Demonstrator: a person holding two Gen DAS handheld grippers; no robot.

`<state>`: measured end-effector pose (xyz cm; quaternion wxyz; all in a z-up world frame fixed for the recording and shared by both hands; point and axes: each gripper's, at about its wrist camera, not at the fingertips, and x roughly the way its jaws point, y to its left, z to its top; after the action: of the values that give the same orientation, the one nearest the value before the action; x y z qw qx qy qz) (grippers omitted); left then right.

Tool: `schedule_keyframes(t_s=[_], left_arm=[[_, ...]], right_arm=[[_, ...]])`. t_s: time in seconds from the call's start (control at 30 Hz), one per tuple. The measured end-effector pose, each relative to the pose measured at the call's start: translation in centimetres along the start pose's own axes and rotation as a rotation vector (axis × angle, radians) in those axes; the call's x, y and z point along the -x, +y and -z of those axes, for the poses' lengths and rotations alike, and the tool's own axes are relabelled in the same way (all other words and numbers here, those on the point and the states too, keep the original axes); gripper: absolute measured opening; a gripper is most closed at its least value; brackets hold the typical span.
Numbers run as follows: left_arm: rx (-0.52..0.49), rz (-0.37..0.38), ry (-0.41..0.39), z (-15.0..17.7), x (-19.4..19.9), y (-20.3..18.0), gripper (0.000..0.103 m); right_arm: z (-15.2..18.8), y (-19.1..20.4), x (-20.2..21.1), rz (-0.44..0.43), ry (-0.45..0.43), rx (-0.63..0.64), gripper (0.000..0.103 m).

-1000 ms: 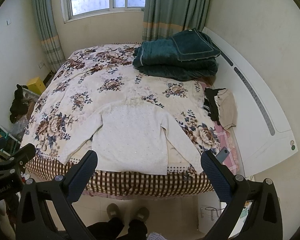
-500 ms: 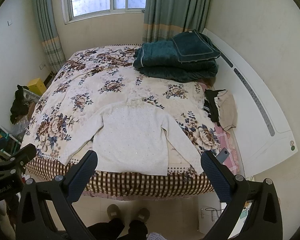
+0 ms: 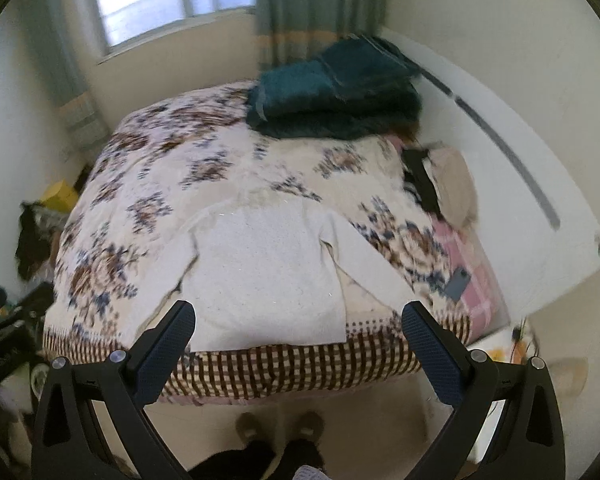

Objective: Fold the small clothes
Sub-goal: 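Grasp the sweater's sleeve cuff with the right gripper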

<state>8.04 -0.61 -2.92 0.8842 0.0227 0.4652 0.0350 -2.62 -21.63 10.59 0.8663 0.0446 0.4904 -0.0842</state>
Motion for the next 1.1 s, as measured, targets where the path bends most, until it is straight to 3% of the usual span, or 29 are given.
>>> schedule_keyframes(t_s=[0.27, 0.5, 0.63, 0.83, 0.93, 1.0, 1.03, 1.07, 1.1], left_arm=[[-0.036, -0.042, 0.093, 1.6, -14.1, -3.8, 0.103], [-0.081, -0.156, 0.206, 3.0, -25.9, -8.2, 0.103], [-0.086, -0.160, 0.286, 4.2, -32.0, -10.7, 0.103], [-0.149, -0.198, 0.370, 6.4, -40.9, -14.3, 0.103], [-0.144, -0.205, 0.399, 6.9, -44.3, -15.3, 0.103], [-0.139, -0.202, 0.410, 7.1, -46.1, -16.0, 0.103], [-0.145, -0.202, 0.414, 7.2, -46.8, -16.3, 0.103], [-0.155, -0.204, 0.419, 7.4, -47.5, -16.7, 0.103], [-0.167, -0.207, 0.423, 7.5, -48.1, -17.0, 0.103]], right_arm=[[3.5, -12.1, -17.4, 0.197, 0.151, -0.294, 0.103], [10.1, -28.0, -33.6, 0.221, 0.317, -0.649, 0.103], [14.0, -35.3, -42.0, 0.235, 0.380, -0.823, 0.103], [17.4, -42.0, -52.7, 0.243, 0.410, -0.948, 0.103], [18.1, -43.3, -57.0, 0.219, 0.447, -0.963, 0.103], [18.4, -43.6, -59.3, 0.207, 0.477, -0.961, 0.097], [18.5, -43.6, -60.3, 0.196, 0.495, -0.963, 0.085], [18.6, -43.6, -61.3, 0.168, 0.504, -0.971, 0.061], [18.7, -43.6, -62.2, 0.134, 0.512, -0.981, 0.053]])
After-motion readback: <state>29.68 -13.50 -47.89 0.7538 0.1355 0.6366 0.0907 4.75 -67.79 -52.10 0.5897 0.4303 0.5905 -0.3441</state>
